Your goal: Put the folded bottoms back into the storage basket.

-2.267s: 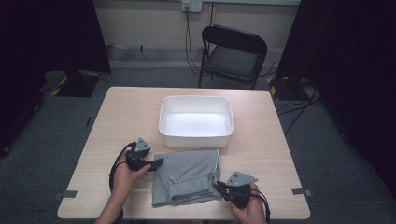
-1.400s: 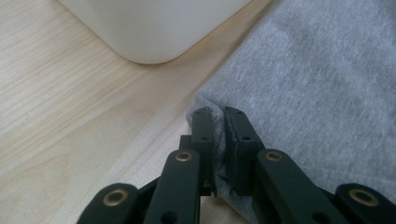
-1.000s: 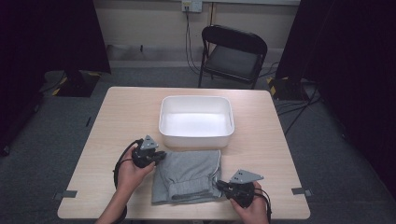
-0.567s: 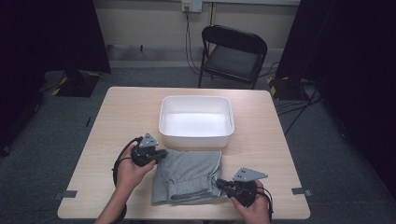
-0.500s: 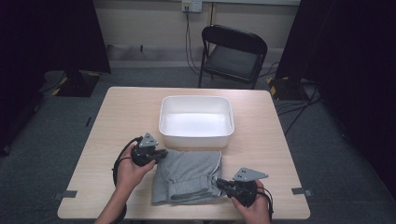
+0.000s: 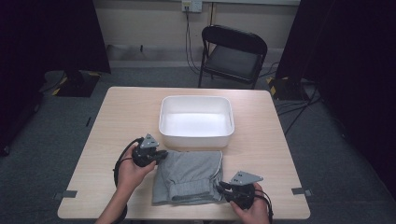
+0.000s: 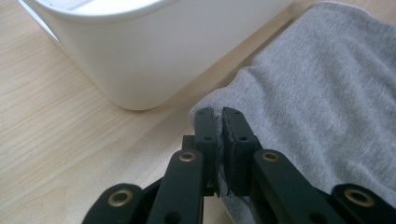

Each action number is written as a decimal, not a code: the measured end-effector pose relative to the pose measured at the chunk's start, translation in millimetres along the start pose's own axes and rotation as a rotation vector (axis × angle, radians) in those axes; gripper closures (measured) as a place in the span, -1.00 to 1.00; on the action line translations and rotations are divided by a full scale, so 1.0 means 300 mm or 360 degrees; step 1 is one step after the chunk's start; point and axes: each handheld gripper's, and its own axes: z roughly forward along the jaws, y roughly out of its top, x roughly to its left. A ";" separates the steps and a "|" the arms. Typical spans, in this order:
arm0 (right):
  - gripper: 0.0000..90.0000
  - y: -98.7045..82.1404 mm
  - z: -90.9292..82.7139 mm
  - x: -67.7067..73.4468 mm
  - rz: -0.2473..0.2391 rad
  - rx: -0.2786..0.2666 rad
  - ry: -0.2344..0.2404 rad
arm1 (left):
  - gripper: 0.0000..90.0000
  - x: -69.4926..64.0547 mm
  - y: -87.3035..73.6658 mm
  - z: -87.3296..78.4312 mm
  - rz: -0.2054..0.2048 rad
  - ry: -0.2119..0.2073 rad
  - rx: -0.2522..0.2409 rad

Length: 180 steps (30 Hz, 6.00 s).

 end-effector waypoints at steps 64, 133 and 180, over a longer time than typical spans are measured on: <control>0.93 0.206 -0.196 0.004 0.0057 -0.0355 0.0159 | 0.91 -0.002 0.250 -0.150 0.0015 -0.0053 -0.0137; 0.93 0.455 -0.213 -0.128 0.0106 -0.0482 0.0125 | 0.91 0.168 0.581 -0.146 -0.0014 0.0023 -0.0171; 0.93 0.545 -0.097 -0.264 0.0186 -0.0497 0.0076 | 0.91 0.300 0.663 -0.044 -0.0046 0.0049 -0.0179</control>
